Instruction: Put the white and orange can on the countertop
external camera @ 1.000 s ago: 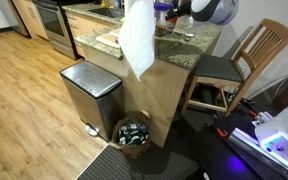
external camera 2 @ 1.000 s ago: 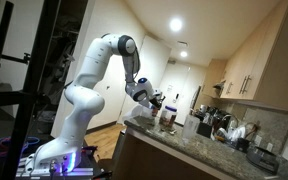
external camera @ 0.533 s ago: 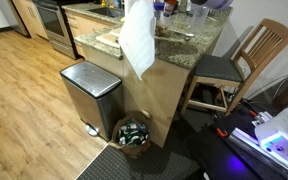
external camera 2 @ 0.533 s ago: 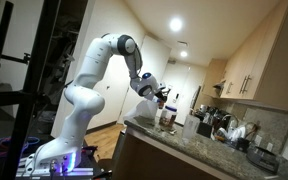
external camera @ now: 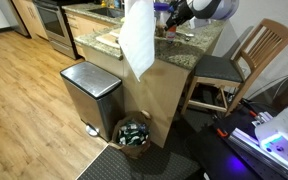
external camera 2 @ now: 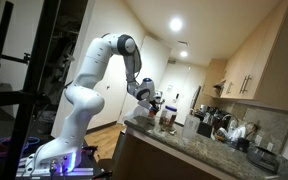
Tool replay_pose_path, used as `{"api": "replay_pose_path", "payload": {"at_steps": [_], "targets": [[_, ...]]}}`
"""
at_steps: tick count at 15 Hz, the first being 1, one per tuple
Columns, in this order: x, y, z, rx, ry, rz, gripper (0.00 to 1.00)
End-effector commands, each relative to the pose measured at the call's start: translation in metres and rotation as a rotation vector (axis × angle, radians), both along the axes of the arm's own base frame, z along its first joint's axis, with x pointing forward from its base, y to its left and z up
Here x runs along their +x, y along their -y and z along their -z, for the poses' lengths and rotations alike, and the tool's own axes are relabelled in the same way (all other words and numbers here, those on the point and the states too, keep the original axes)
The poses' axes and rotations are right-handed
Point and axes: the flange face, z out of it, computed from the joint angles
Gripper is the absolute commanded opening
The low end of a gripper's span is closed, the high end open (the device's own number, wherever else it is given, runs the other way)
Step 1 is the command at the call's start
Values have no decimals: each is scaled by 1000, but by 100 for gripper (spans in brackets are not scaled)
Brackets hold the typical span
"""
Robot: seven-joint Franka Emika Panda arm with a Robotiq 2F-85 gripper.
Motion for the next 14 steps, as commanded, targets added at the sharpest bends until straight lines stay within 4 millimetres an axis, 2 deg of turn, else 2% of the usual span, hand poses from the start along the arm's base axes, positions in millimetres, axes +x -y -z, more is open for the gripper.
{"api": "replay_pose_path", "payload": {"at_steps": [1,4,6,10,11,14], "targets": [[-7,0,-3,-9,-21,-9,25],[-7,-13,-7,6,8,-22,25],[-9,-30,-11,37,28,-29,25],[-15,-50,-15,86,-4,-31,25],[-17,-52,-15,97,-28,-28,25],[-20,-40,-11,92,-88,-9,25]]}}
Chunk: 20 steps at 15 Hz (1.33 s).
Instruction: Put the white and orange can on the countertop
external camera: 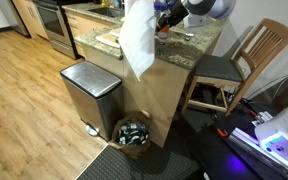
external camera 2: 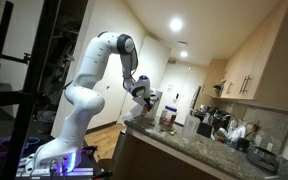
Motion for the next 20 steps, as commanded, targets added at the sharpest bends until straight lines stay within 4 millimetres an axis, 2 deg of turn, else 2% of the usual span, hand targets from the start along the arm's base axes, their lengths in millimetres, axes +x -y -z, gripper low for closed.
{"api": "replay_pose_path", "payload": {"at_steps": [1,2,3,5,6,7,8,9,11,14,16,18,20], "targets": [[-5,18,0,-3,-60,30,25],[0,6,1,0,-31,9,25],[1,8,2,1,-34,15,50],[0,8,2,1,-35,14,50],[0,6,2,1,-35,11,25],[-2,10,5,-10,-77,11,25],[-3,24,12,-36,-92,34,25],[0,21,9,-33,-66,34,25],[5,38,10,-60,19,64,25],[20,79,-5,-114,117,88,25],[29,98,-16,-139,137,112,25],[29,93,-18,-135,135,114,25],[21,69,-12,-98,141,86,25]]}}
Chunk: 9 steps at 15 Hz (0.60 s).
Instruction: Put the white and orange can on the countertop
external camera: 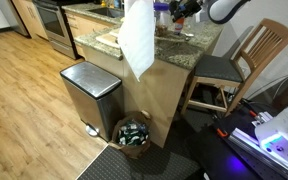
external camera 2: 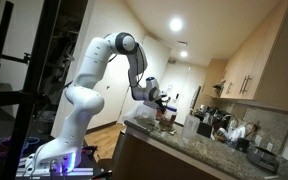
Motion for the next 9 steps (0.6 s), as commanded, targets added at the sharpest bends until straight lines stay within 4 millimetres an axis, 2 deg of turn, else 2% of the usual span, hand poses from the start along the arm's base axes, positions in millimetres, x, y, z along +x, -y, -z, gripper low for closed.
{"api": "replay_pose_path", "payload": {"at_steps": [1,4,6,7,9], "targets": [[-12,-52,11,61,19,-74,25],[-36,-110,29,84,-44,-155,25],[-46,-135,38,100,-91,-173,25],[-50,-145,42,109,-110,-179,25],[-49,-147,42,113,-127,-170,25]]}}
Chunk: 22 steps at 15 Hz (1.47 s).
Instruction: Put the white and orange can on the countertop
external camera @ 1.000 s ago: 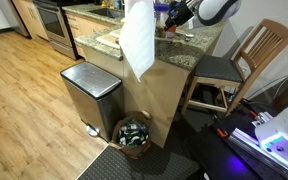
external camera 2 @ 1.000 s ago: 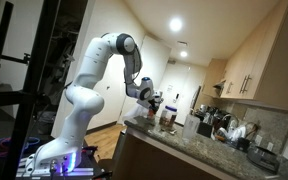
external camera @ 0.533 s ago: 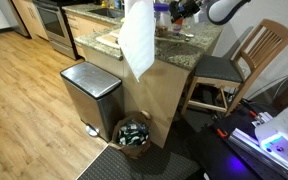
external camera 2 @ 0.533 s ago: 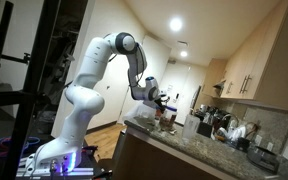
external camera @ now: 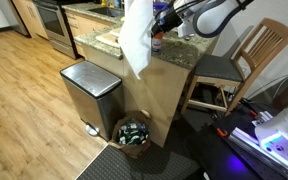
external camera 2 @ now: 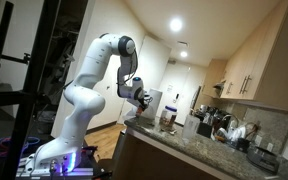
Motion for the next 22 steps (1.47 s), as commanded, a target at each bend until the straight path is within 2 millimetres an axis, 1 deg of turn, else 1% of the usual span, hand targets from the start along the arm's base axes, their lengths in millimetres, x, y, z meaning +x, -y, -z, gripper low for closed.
{"api": "replay_pose_path", "payload": {"at_steps": [1,2,3,6,9,12,16,17,18,19,20,22], "targets": [[3,9,-2,-11,-30,29,25],[6,18,-5,-15,-32,47,25],[12,32,-11,-19,-28,79,25],[20,57,-13,-27,-62,150,25],[22,62,-11,-21,-94,184,25],[23,66,-14,-38,-106,198,25],[29,80,-20,-100,-85,220,25],[29,80,-21,-105,-84,228,51],[28,77,-19,-109,-89,223,76],[29,76,-19,-103,-87,229,77],[28,73,-19,-94,-84,229,80],[28,70,-19,-82,-79,232,95]]}}
